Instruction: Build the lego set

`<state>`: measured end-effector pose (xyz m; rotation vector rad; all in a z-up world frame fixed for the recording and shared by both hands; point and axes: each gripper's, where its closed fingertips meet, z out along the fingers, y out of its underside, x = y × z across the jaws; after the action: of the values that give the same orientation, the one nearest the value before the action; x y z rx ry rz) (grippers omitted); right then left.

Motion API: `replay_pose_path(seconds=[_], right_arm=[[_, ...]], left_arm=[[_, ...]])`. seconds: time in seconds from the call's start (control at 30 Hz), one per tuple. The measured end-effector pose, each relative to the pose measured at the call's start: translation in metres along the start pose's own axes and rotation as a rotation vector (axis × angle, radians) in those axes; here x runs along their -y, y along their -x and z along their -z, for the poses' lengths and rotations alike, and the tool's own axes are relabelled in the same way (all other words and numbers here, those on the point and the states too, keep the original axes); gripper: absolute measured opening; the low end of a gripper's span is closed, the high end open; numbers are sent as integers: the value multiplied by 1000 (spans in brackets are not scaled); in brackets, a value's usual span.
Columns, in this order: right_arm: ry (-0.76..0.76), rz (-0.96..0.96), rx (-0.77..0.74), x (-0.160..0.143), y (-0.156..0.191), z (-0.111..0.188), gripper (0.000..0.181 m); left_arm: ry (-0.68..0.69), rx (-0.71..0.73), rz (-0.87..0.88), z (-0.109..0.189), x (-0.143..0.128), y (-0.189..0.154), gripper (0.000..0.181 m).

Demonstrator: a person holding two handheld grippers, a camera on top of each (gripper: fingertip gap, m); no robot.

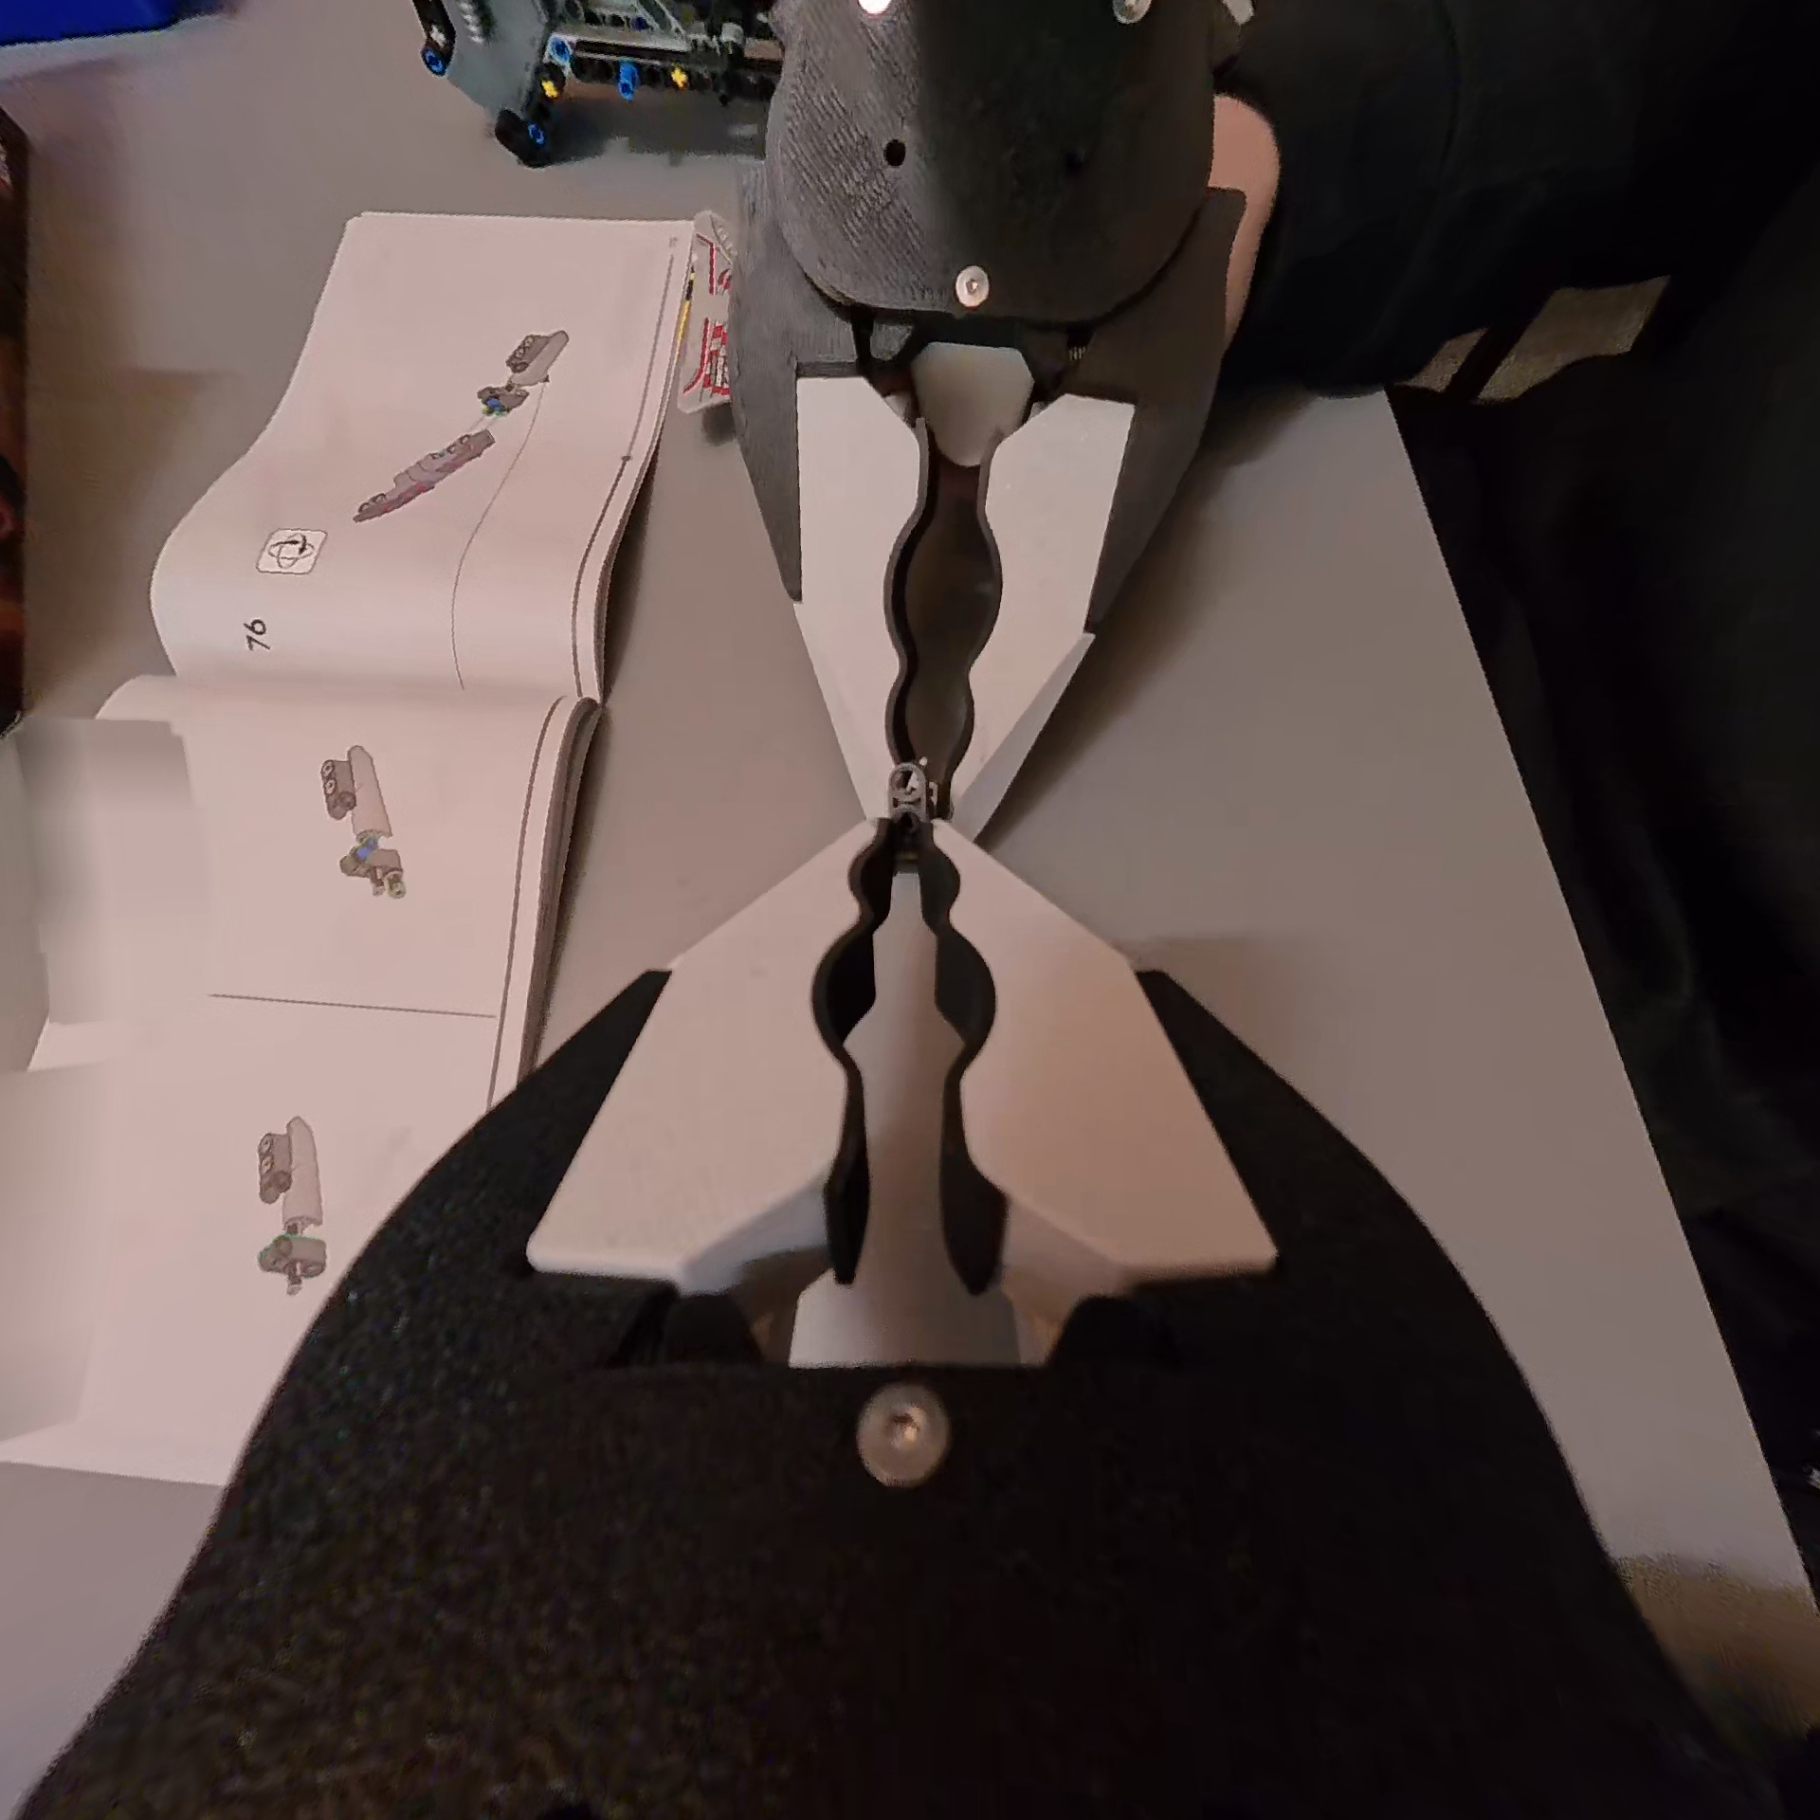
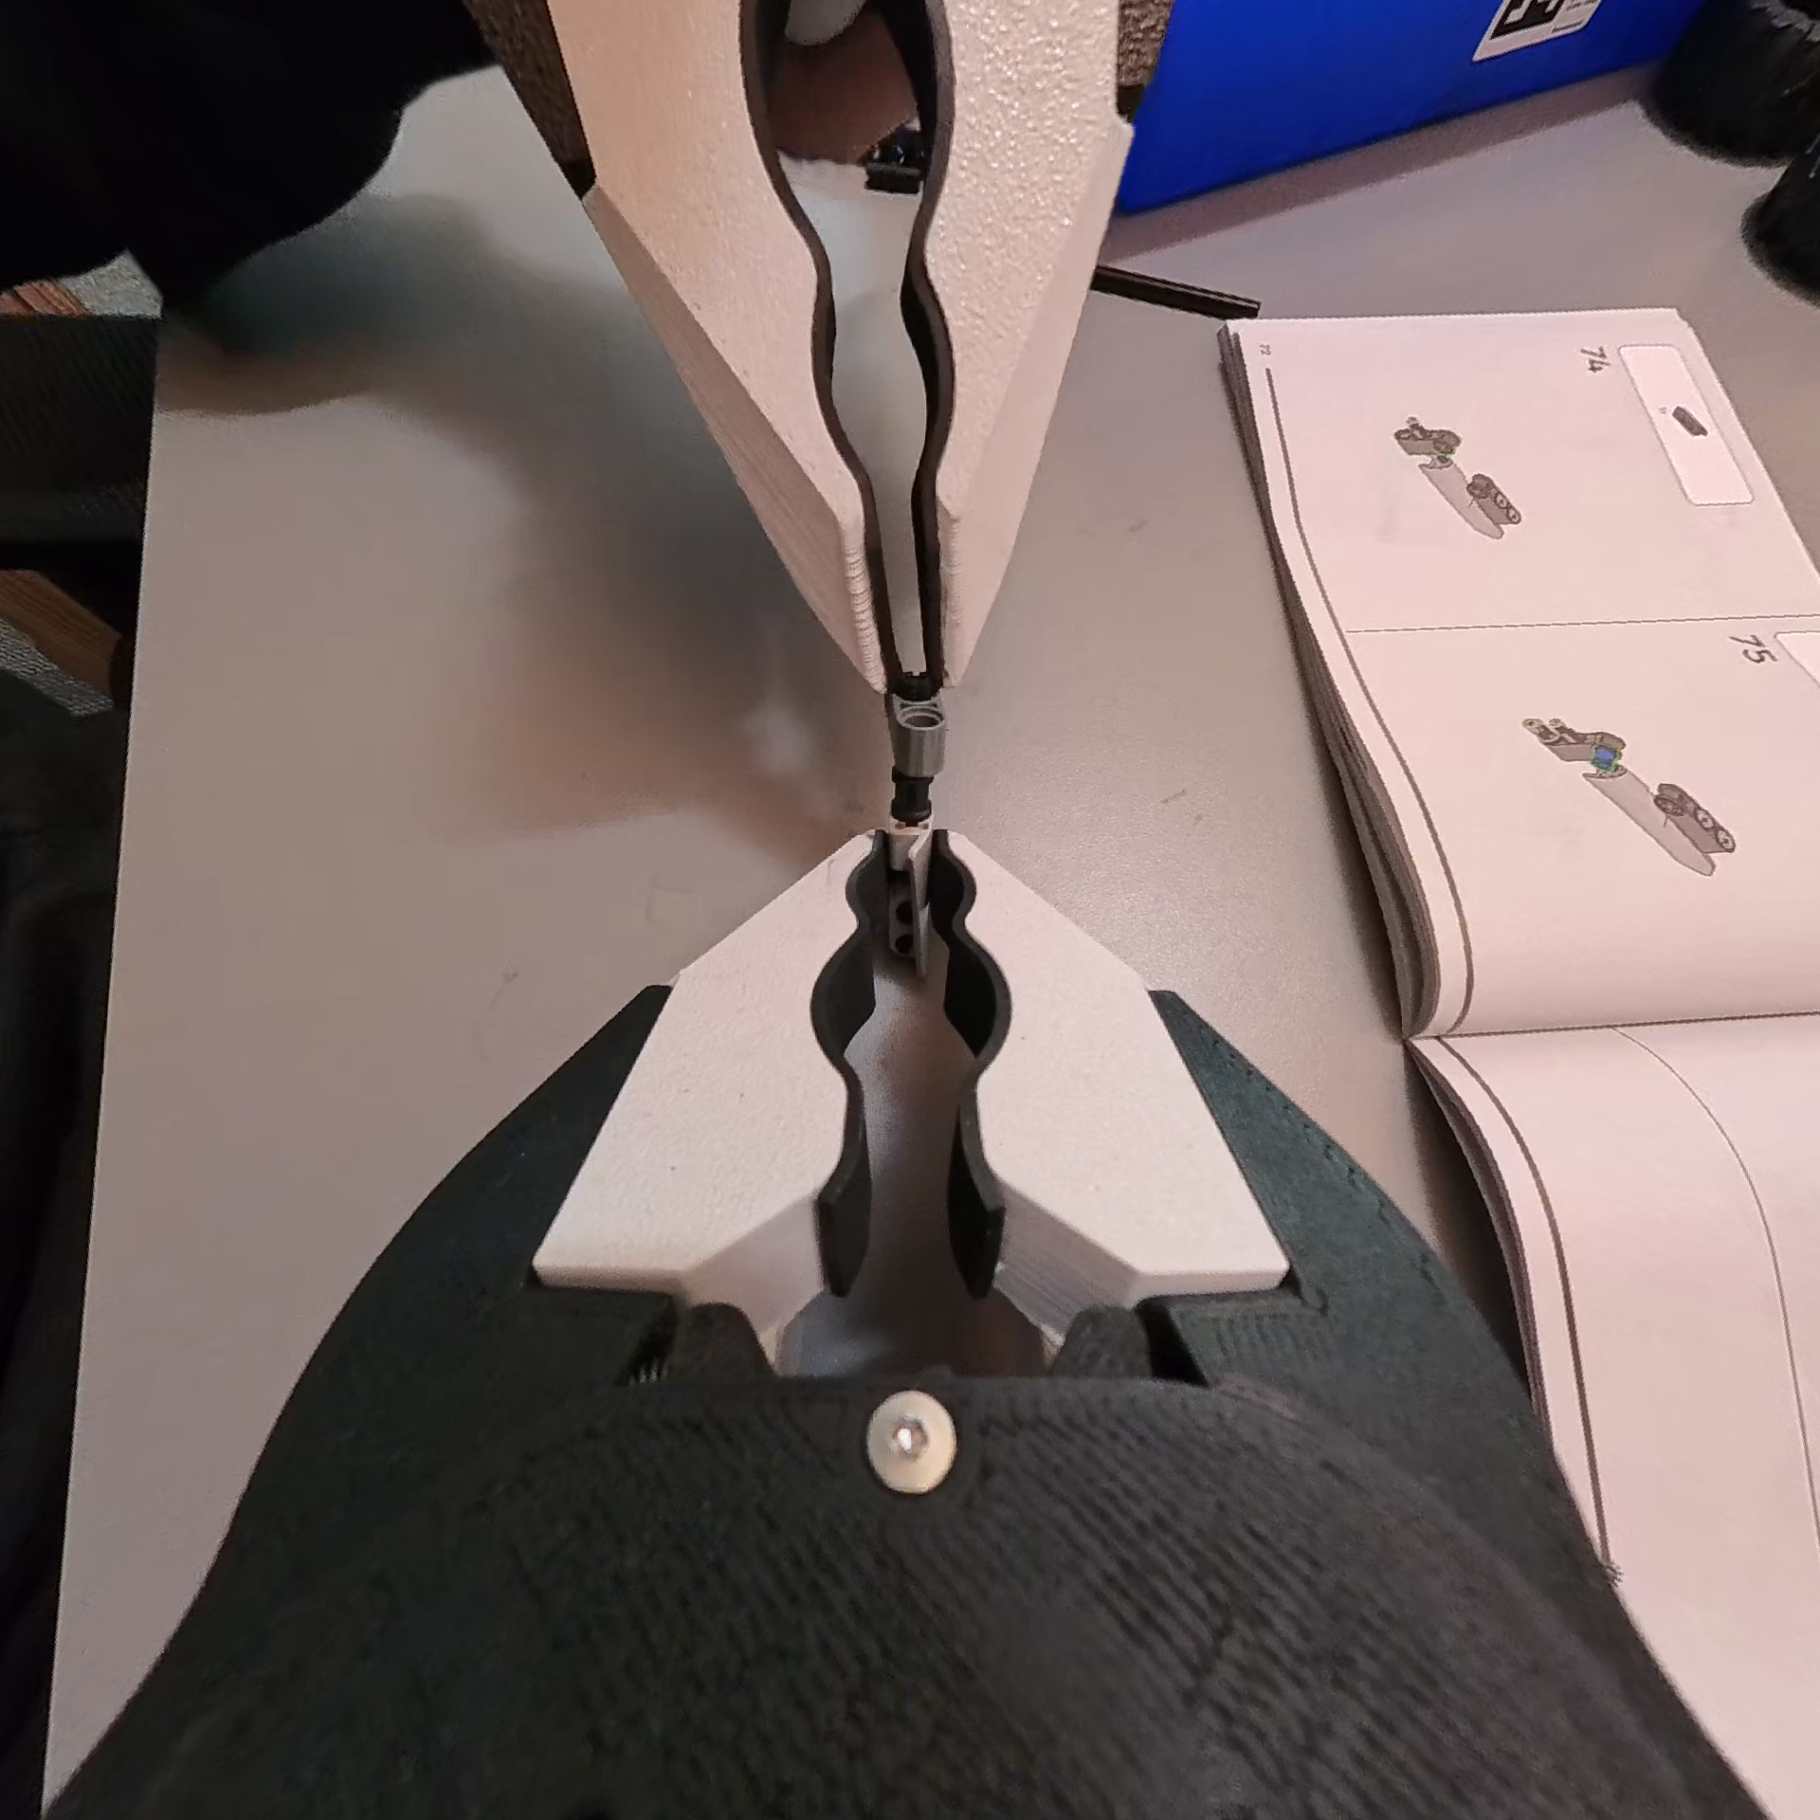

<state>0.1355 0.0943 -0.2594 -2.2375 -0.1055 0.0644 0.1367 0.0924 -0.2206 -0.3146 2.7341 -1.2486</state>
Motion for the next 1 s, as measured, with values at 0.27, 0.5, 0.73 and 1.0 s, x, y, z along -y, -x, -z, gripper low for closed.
replay_pose_path(seconds=[0.27,0.5,0.73,1.0], right_arm=[[1,6,-1,0,0,0,6],[1,8,-2,0,0,0,6],[1,6,-1,0,0,0,6],[2,3,-2,0,0,0,6]], left_arm=[[54,1,-1,-1,-1,-1,2],[104,4,-3,-1,-1,-1,1],[161,-7,-14,-2,-1,-2,1],[163,-6,5,-3,0,0,1]])
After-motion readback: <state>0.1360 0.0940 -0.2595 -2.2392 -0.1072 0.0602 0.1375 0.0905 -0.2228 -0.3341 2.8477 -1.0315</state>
